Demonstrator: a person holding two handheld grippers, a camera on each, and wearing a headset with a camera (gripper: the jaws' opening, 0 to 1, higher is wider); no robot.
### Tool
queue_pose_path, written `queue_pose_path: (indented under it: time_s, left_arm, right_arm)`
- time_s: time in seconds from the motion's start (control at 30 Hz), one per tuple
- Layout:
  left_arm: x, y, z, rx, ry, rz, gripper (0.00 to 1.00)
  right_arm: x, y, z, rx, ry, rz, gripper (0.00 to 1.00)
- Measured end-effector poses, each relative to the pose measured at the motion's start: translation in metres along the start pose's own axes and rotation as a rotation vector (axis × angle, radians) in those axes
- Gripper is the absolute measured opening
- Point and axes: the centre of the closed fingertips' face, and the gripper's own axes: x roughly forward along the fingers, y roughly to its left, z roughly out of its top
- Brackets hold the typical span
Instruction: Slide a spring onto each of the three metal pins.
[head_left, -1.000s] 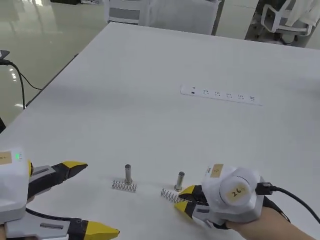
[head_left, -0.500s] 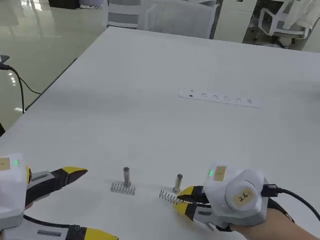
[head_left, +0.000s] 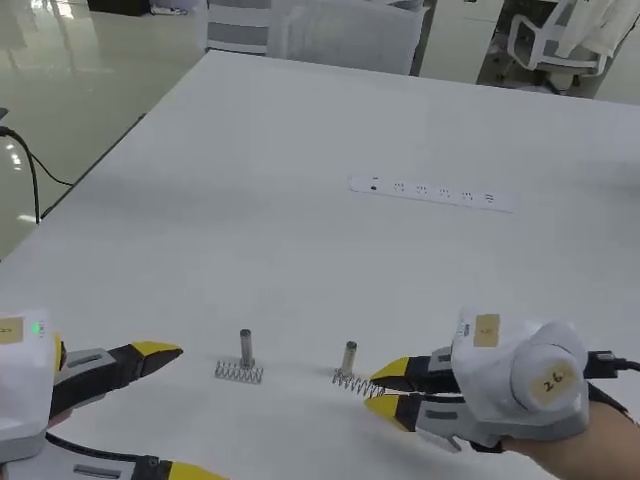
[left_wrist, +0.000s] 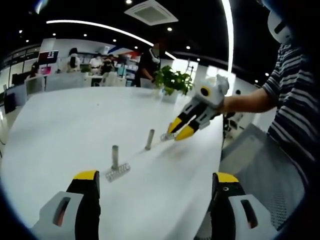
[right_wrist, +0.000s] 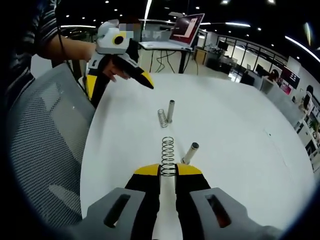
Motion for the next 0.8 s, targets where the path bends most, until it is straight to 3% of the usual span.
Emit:
queue_pose_path:
  time_s: [0.13, 0.37, 0.8]
  left_arm:
    - [0.005, -0.007, 0.008, -0.031, -0.037, -0.043, 0.88]
    - [0.015, -0.018, 0.007, -0.008, -0.011, -0.099, 0.82]
    - [0.045, -0.034, 0.016, 0.045, -0.006, -0.204, 0.71]
  right_arm:
    - [-0.009, 0.001, 0.001, -0.033, 0.001, 0.009, 0.08]
    - [-0.019, 0.005, 0.001, -0.074, 0.013, 0.022, 0.08]
    - [-0.025, 0.018, 0.0, -0.152, 0.024, 0.05, 0.08]
